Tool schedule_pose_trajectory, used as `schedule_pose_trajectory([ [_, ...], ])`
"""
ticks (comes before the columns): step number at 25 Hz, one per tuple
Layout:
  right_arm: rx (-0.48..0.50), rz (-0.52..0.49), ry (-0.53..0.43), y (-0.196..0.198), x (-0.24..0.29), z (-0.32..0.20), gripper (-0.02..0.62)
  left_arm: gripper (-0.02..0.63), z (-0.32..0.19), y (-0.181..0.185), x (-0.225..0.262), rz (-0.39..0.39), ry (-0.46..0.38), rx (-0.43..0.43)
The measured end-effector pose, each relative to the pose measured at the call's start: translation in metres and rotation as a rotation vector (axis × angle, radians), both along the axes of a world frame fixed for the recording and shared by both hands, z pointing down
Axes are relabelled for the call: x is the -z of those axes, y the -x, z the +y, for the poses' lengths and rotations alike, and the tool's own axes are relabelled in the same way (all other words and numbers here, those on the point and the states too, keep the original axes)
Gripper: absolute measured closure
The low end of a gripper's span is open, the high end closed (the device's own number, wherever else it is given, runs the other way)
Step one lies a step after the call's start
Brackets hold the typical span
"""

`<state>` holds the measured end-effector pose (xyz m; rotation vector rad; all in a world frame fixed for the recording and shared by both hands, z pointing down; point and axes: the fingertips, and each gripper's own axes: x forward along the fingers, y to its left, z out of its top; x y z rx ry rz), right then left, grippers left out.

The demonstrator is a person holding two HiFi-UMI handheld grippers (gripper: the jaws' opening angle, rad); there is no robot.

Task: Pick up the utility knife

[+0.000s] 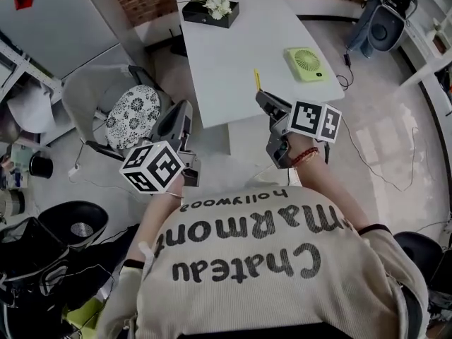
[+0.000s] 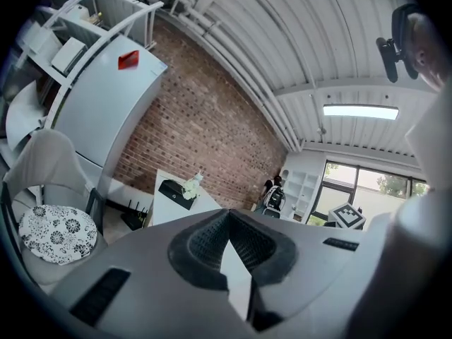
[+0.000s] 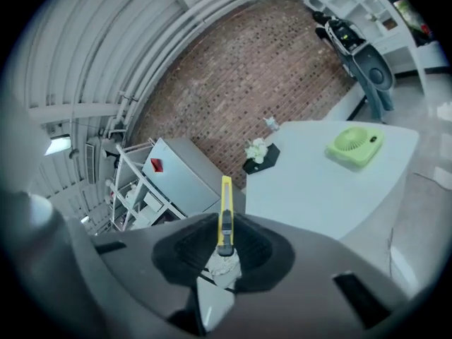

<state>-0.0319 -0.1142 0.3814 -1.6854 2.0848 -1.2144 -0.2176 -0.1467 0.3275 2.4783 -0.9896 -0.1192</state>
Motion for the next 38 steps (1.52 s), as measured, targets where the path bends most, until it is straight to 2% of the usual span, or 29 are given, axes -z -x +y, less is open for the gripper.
schedule_pose_trajectory([
  [4, 0.004, 0.089, -0.132, -0.001, 0.036, 0.005, 0.526, 0.604, 0.007, -0.008, 0.014, 0.011, -0.022, 0.017],
  [7, -0.003, 0.118, -0.230, -0.006, 0.061, 0.015, 0.528, 0.605, 0.019, -0.017, 0.027, -0.019, -0.079, 0.027],
  [11, -0.007, 0.177, -0.297, -0.018, 0.081, 0.031, 0.526, 0.604, 0.037, -0.031, 0.040, -0.045, -0.125, 0.046],
  [24, 0.063, 0.234, -0.265, -0.057, 0.071, 0.098, 0.526, 0.604, 0.113, -0.071, 0.029, -0.023, -0.090, 0.105],
  [38, 0.127, 0.231, -0.262, -0.071, 0.056, 0.165, 0.526, 0.604, 0.192, -0.080, 0.018, -0.034, -0.079, 0.184],
])
